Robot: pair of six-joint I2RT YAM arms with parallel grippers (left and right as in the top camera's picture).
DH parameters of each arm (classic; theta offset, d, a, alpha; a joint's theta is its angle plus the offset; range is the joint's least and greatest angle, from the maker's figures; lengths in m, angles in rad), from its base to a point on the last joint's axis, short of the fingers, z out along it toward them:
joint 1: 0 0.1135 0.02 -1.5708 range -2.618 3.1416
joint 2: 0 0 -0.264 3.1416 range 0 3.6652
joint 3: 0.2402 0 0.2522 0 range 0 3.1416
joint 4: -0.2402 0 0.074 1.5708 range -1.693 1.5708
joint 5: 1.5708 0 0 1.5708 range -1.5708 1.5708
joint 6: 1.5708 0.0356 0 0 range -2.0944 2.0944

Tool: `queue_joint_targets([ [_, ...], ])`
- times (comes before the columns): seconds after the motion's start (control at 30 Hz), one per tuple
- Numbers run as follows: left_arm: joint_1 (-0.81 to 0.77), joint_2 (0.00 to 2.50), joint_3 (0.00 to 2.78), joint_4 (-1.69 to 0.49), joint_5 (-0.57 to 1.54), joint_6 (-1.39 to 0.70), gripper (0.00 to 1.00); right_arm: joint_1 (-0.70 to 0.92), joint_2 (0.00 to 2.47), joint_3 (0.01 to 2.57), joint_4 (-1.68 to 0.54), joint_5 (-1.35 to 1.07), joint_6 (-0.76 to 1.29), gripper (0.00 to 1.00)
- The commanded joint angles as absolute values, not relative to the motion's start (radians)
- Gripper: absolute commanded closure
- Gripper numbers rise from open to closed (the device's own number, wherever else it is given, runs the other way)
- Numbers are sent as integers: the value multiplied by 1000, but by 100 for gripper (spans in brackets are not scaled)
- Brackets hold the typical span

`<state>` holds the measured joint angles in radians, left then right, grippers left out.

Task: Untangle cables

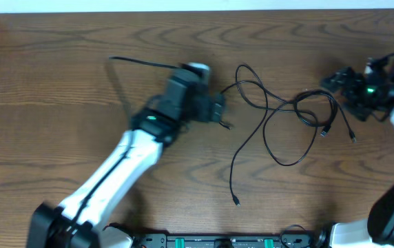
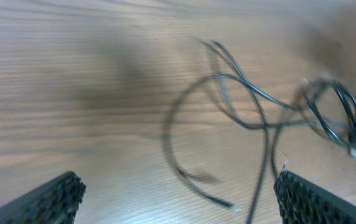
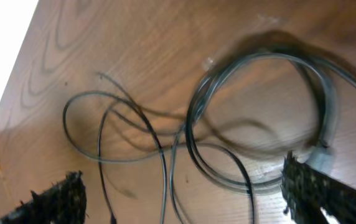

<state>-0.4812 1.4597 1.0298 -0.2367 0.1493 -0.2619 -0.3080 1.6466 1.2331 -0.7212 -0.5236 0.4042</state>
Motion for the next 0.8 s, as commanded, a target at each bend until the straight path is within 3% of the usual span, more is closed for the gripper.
queue_joint_targets([
  [0.0, -352, 1359, 1054, -302, 138, -268, 2, -231, 1737, 1198, -606, -530, 457, 8],
  [0.17, -267, 1303, 1054, -374, 138, -267, 2, -159, 1857, 1197, -529, -499, 495, 10],
  [0.27, -243, 1293, 1054, -404, 138, -267, 2, -117, 1936, 1197, -517, -500, 501, 19],
  [0.4, -227, 1293, 1054, -426, 138, -267, 2, -60, 2023, 1197, -519, -543, 500, 70],
  [0.43, -225, 1293, 1054, -431, 138, -267, 2, -45, 2037, 1197, -516, -569, 500, 90],
  [0.47, -224, 1292, 1054, -435, 138, -267, 2, -34, 2043, 1197, -516, -592, 498, 99],
  [0.77, -224, 1292, 1054, -456, 138, -267, 2, -24, 1840, 1198, -537, -762, 282, 99],
])
